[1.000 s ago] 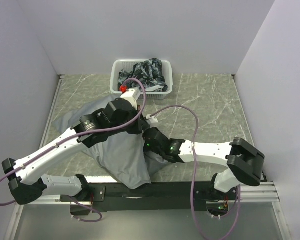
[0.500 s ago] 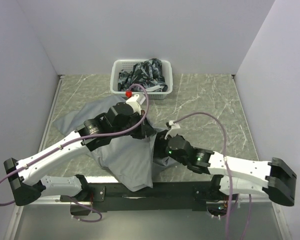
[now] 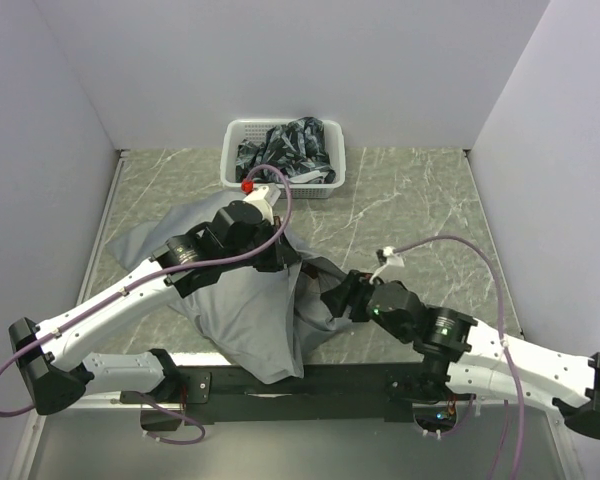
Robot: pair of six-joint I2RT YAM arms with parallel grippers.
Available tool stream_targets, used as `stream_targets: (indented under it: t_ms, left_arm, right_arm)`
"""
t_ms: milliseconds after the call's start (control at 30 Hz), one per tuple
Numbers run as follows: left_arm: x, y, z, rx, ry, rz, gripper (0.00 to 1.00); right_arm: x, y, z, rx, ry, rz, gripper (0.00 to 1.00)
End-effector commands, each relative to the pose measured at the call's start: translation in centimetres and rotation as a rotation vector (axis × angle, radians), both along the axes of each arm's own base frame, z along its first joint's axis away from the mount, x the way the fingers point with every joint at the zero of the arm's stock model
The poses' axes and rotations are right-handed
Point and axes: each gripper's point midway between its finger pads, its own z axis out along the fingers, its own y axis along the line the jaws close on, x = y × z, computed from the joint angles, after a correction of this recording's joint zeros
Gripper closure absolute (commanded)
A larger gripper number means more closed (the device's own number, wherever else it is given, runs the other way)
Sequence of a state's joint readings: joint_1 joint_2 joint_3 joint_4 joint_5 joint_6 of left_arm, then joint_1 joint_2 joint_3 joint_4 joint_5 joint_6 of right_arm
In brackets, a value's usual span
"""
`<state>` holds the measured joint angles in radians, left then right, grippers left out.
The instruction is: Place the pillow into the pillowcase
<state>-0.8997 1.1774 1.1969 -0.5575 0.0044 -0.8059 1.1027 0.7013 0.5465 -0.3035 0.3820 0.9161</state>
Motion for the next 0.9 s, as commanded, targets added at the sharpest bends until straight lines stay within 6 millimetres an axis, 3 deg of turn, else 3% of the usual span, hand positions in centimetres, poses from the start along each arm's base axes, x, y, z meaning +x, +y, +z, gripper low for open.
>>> stream_targets:
  t_ms: [0,233,300,333,367,433,467,533,767,867]
  left_arm:
    - [0.1,-0.3,0.4,-0.015,-0.025,-0.024,0.99]
    - [0.0,-0.4,0.7,-0.015,-0.023,-0.032,0.99]
    - [-0.1,-0.3,0.7,-0.014,-0.02,-0.033,0.99]
    - [-0.2,-0.2,0.6,-0.01,-0.017,-0.035,0.99]
    - [-0.1,-0.2,0.6,-0.01,-0.017,-0.031,0.99]
    - [-0.4,-0.2,0.5,-0.008,-0.01,-0.045,0.99]
    - [-0.5,-0.2,0.6,-0.01,-0.012,-0.054,0.99]
    - [-1.0,-0.4,1.2,-0.027,-0.017,-0.081,0.99]
    - [-1.9,-0.3,3.4,-0.058,-0.046,-0.111,0.99]
    - [-2.3,-0.4,3.8,-0.074,-0.051,-0.129,0.99]
  right_arm:
    - [-1.0,-2.8,-3.3,-0.05,0.076,-0.063,0.25]
    - [-1.1,-0.1,-4.2,-0.016,0.103,-0.004,0.24]
    - [-0.8,0.5,-4.1,-0.004,0.099,0.002,0.32]
    - [-0.4,0.6,-4.0,-0.013,0.091,-0.013,0.4]
    - [0.0,0.8,-2.9,0.0,0.076,-0.021,0.62]
    - [0.7,0.9,-1.7,-0.006,0.042,-0.033,0.74]
    - [1.2,1.3,-0.1,0.012,0.021,-0.036,0.83]
    - [2.5,1.8,1.4,0.012,-0.012,-0.047,0.9]
    - [5.4,4.7,5.9,0.055,-0.093,-0.038,0.96]
    - [6.2,6.3,4.1,0.011,-0.068,-0.023,0.96]
